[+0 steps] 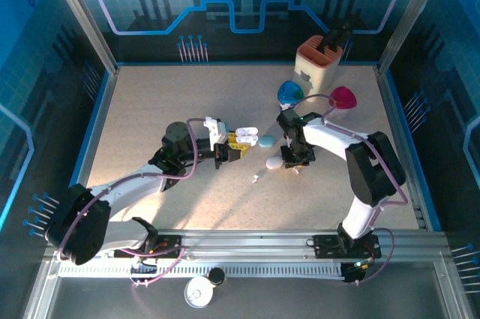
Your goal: Insert the wireless bluetooth earbuds into the charging case
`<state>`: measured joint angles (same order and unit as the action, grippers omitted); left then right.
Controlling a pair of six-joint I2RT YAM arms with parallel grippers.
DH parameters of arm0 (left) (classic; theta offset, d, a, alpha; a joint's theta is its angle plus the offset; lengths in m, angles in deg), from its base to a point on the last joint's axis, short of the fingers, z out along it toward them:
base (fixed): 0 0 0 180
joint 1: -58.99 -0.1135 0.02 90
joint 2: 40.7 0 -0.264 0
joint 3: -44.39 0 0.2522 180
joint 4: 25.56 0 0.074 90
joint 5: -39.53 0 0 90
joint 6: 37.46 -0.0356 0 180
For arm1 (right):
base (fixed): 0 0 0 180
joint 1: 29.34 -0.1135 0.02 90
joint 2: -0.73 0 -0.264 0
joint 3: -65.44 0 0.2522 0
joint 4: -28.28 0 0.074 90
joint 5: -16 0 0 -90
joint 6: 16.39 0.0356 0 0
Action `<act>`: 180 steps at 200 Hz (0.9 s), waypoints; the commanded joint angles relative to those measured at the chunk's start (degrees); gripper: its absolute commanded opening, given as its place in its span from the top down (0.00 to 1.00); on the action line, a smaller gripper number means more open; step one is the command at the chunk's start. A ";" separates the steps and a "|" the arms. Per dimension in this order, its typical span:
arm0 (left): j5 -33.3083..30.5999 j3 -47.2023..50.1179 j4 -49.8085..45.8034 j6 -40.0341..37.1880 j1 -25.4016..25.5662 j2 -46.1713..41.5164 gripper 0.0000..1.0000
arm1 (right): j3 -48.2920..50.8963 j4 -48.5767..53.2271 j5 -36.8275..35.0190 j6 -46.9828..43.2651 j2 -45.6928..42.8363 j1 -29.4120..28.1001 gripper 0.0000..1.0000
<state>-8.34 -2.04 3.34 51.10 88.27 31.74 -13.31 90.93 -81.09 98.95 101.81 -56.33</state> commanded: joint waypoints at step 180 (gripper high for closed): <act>-0.53 0.84 2.43 0.46 -1.04 0.15 0.83 | -7.55 11.41 -11.33 -2.72 8.31 -4.37 0.65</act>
<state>-8.71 -1.77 3.44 51.13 87.63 31.74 -19.47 99.50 -89.00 95.19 108.23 -59.58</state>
